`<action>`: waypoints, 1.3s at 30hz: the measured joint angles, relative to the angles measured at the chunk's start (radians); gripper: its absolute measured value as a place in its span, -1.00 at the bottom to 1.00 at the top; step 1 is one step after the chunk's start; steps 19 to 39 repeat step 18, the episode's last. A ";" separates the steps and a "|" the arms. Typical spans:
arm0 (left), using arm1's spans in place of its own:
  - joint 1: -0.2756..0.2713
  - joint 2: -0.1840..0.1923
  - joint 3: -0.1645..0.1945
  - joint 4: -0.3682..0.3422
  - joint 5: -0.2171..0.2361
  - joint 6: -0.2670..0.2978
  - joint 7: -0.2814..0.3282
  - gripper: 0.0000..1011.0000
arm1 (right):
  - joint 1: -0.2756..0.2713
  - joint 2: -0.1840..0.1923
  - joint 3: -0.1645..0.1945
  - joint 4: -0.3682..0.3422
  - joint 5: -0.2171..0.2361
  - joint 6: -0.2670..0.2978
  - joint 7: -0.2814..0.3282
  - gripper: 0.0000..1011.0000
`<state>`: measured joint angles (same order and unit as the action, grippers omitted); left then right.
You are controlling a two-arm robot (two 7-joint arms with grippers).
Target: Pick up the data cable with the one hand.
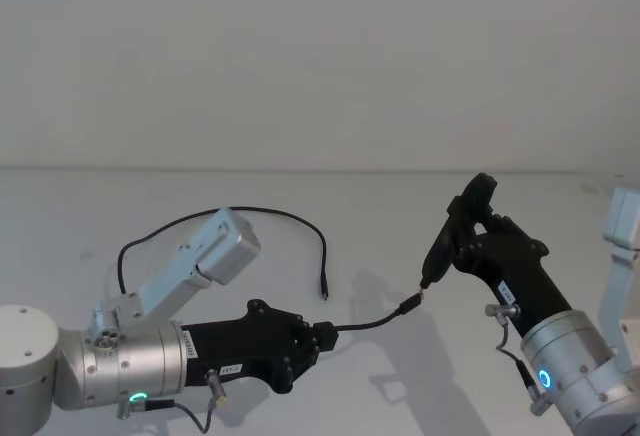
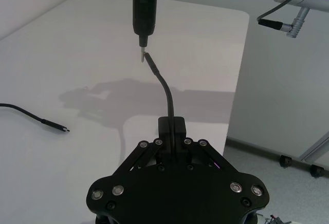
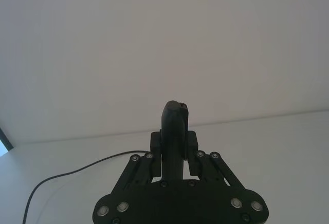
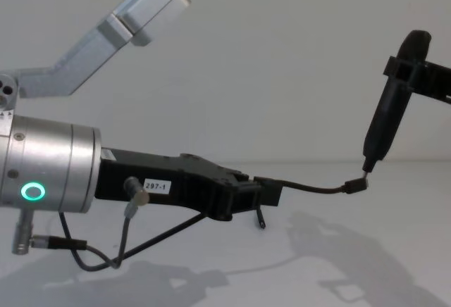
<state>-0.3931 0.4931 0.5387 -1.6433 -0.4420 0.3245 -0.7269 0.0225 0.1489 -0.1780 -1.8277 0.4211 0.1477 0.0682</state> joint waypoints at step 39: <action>0.000 0.000 0.000 0.000 0.000 0.000 0.000 -0.92 | -0.016 -0.008 0.012 -0.018 -0.036 -0.001 -0.024 -0.45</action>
